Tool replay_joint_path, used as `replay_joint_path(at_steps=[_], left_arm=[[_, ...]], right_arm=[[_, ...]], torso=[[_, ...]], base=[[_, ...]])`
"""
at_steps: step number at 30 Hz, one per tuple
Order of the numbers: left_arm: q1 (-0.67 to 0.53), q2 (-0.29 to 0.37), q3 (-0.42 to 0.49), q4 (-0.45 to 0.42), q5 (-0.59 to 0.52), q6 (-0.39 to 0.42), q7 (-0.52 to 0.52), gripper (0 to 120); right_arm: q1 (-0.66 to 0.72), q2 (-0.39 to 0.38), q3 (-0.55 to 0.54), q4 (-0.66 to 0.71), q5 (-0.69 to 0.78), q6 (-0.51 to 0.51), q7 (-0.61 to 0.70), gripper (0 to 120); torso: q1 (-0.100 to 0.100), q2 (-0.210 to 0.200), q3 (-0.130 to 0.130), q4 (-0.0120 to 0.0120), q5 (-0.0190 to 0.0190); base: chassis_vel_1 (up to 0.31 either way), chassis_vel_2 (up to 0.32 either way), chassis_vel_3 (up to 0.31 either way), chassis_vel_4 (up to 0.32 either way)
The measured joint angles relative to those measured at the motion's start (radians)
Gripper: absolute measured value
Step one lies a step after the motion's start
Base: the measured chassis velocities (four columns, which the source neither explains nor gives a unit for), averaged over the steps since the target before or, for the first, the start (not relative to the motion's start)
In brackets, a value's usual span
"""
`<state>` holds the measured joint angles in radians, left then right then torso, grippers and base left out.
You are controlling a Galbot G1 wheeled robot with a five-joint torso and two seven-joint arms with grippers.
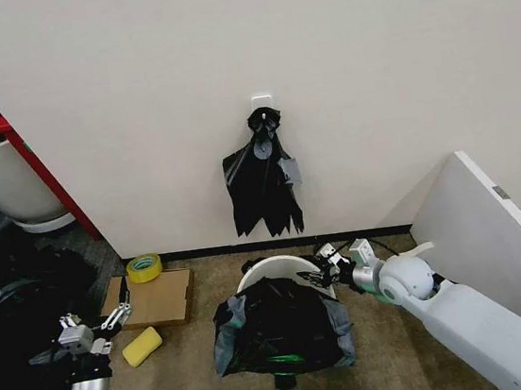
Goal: Place the garbage bag over the trash bin.
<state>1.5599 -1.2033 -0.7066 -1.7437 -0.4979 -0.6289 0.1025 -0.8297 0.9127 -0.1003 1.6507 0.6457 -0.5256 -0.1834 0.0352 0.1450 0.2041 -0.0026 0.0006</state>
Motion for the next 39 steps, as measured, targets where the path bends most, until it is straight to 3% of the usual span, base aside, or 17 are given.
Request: replay_joint_path(at_steps=[4, 8, 10, 13, 15, 17, 20, 32, 39], left_arm=[[-0.004, 0.001, 0.012, 0.006, 0.009, 0.0, -0.018, 100], [-0.006, 0.004, 0.019, 0.011, 0.016, -0.001, -0.037, 100], [-0.007, 0.008, 0.02, 0.012, 0.018, -0.002, -0.049, 100], [-0.008, 0.014, 0.019, 0.012, 0.018, -0.002, -0.062, 100], [-0.008, 0.015, 0.019, 0.011, 0.018, -0.003, -0.065, 100], [-0.009, 0.016, 0.018, 0.013, 0.02, -0.004, -0.072, 100], [-0.011, 0.015, 0.025, 0.015, 0.026, -0.006, -0.079, 100], [0.003, 0.008, 0.044, -0.022, 0.048, -0.008, -0.1, 100], [0.013, 0.019, 0.022, -0.034, 0.051, -0.015, -0.113, 100]], right_arm=[[-0.014, -0.001, -0.007, 0.051, 0.101, -0.081, 0.187, 4], [-0.052, -0.006, 0.001, 0.091, 0.161, -0.108, 0.311, 3], [-0.095, -0.009, 0.011, 0.138, 0.239, -0.094, 0.456, 3], [-0.188, 0.014, 0.031, 0.258, 0.391, 0.012, 0.747, 3], [-0.214, 0.024, 0.041, 0.291, 0.422, 0.039, 0.807, 3], [-0.301, 0.06, 0.065, 0.379, 0.493, 0.138, 0.987, 3], [-0.426, 0.123, 0.081, 0.454, 0.5, 0.264, 1.122, 3], [-0.598, 0.392, 0.098, 0.445, 0.259, 0.515, 1.236, 3], [-0.612, 0.431, 0.081, 0.426, 0.17, 0.545, 1.25, 4]], torso=[[0.0, 0.0, 0.0, 0.0001, 0.0], [0.0, 0.0, 0.0, 0.0003, 0.0], [0.0, 0.0, 0.0, 0.0001, -0.0001], [0.0, 0.0, 0.0, -0.0003, 0.0001], [0.0, 0.0, 0.0, 0.0, -0.0001], [0.0, 0.0, 0.0, 0.0002, -0.0004], [0.0, 0.0, 0.0, -0.0005, -0.0001], [0.0, 0.0, 0.0, 0.0001, -0.0002], [0.0, 0.0, 0.0, 0.0001, 0.0]], base=[[0.0, 0.0, 0.0, 0.0], [0.0, 0.0, 0.0, 0.0], [0.0, 0.0, 0.0, 0.0], [0.0, 0.0, 0.0, 0.0], [0.0, 0.0, 0.0, 0.0], [0.0, 0.0, 0.0, 0.0], [0.0, 0.0, 0.0, 0.0], [0.0, 0.0, 0.0, 0.0], [0.0, 0.0, 0.0, 0.0]])
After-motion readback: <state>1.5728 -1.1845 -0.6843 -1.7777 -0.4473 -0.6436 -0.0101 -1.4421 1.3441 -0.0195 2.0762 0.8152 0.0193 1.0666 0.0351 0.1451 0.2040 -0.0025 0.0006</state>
